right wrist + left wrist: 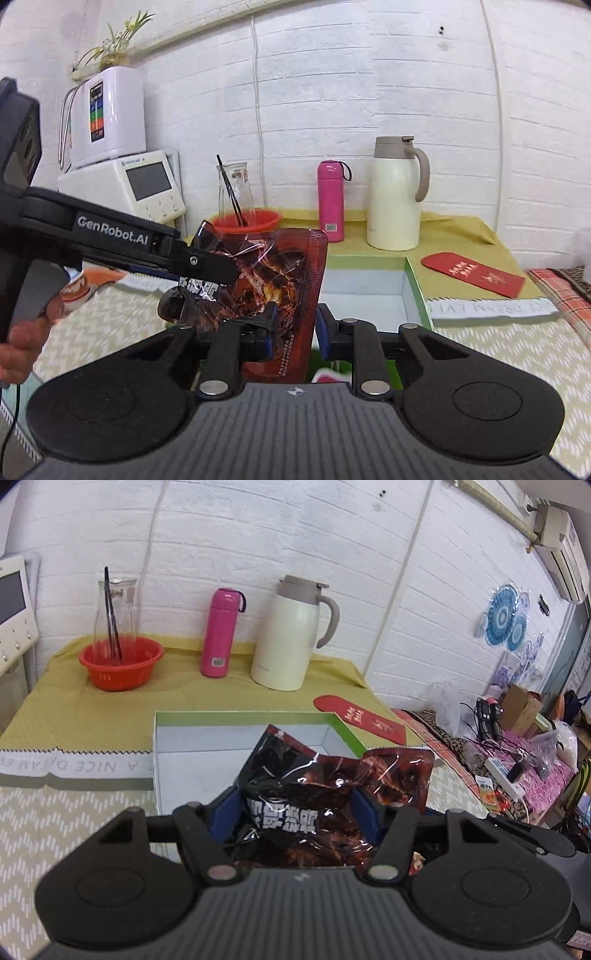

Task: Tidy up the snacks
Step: 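Carry the dark jerky bag into the green box and open the left gripper, then withdraw both tools from the box back over the snacks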

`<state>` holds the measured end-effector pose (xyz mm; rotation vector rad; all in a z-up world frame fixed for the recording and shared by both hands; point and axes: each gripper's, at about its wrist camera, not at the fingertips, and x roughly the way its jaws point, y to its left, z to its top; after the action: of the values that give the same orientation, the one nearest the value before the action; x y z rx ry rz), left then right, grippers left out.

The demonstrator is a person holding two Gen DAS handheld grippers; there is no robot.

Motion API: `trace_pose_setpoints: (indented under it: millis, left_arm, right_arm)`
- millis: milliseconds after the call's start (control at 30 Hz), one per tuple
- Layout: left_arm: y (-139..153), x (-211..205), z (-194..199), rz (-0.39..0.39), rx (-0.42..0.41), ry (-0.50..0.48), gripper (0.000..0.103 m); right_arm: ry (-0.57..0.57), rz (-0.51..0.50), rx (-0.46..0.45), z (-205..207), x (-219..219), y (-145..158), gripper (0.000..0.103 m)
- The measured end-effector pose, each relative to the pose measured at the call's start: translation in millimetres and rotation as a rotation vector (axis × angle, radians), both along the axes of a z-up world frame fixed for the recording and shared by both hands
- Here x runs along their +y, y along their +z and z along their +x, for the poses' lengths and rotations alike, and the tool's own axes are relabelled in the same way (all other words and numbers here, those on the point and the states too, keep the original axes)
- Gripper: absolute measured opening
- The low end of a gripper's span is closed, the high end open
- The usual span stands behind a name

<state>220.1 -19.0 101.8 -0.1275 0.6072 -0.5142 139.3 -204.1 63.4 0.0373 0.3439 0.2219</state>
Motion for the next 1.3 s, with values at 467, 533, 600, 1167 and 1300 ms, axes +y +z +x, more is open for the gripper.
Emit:
trace_pose_setpoints:
  millis: [467,533,600,1167,1300]
  left_arm:
    - [-39,3,67,-0.034,0.120,0.074,0.052]
    - [-41,6,65,-0.061,0.110,0.089,0.082]
    - [-40,7,59,-0.050,0.071,0.110,0.088]
    - [-18,25,-3,0.033,-0.068,0.177,0.088]
    - [-16,24,-44,0.049,-0.101,0.164,0.088]
  right_arm:
    - [0.034,0.055,0.050,69,-3,-18,0.053]
    - [0.037,-0.006,0.061,72,3,-23,0.084]
    - [0.033,-0.081,0.053,70,11,-28,0.103]
    - [0.009,-0.165,0.028,17,19,1,0.103]
    - [0.025,-0.161,0.012,-24,14,4,0.103]
